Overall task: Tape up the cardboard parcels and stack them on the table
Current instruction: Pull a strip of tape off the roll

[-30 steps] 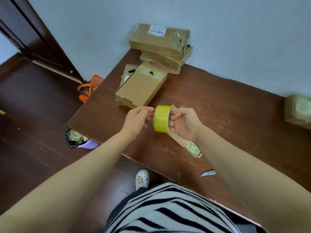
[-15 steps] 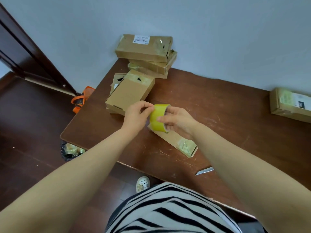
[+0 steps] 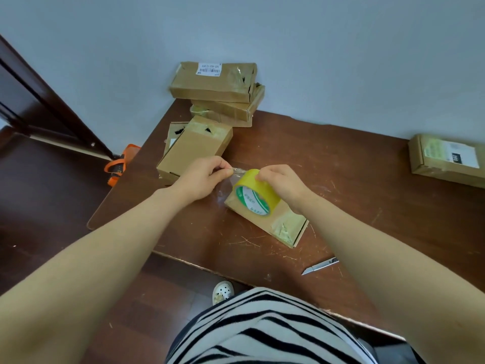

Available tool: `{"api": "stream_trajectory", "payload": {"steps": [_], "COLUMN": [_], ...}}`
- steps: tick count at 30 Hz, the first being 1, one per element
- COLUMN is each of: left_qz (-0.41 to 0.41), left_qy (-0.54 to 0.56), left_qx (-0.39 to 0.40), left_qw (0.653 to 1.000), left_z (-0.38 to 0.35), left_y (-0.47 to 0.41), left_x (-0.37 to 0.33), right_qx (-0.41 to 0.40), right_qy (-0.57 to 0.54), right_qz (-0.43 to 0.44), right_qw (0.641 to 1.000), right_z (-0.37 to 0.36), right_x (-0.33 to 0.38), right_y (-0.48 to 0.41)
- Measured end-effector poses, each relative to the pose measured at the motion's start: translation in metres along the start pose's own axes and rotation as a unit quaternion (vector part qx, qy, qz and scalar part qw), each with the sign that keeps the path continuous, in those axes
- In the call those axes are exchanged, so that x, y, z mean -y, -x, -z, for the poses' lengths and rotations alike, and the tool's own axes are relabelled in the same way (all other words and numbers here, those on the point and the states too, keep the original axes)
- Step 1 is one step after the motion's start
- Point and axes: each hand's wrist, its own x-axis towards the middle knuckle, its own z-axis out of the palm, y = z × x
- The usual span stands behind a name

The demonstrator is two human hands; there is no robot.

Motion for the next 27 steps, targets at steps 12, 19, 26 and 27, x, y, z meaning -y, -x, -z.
{"api": "stream_trajectory", "payload": {"steps": [12,19,26,27], "left_qz": [0.238,0.27,0.285,0.28], "left_qy": [0.398,0.412,0.427,0.424], "left_qx": [0.038,-0.079,-0.081,-0.078], "left_qw": [0.885,0.867,0.854,0.858], "left_z": [-0.002,-0.014,-0.025,-0.025], "left_y": [-0.007,-0.014,-0.019,-0.019], "left_x": [-0.038,-0.058,-0.071,-0.073], "right_qx": [-0.068,-0.212,-0.081,-0.07], "right_qy": [-0.021,0.029,-0.036,-0.063], "right_qz": [0.029,0.211,0.092,0.11], "right_qw": [0.997,0.954,0.992,0.989], "right_z": [0.011,-0.011,-0.025,-0.026], "right_x": [-0.007,-0.019,-0.019,-0.018], "right_y": [-0.006,0.01,-0.009,-0.008]}}
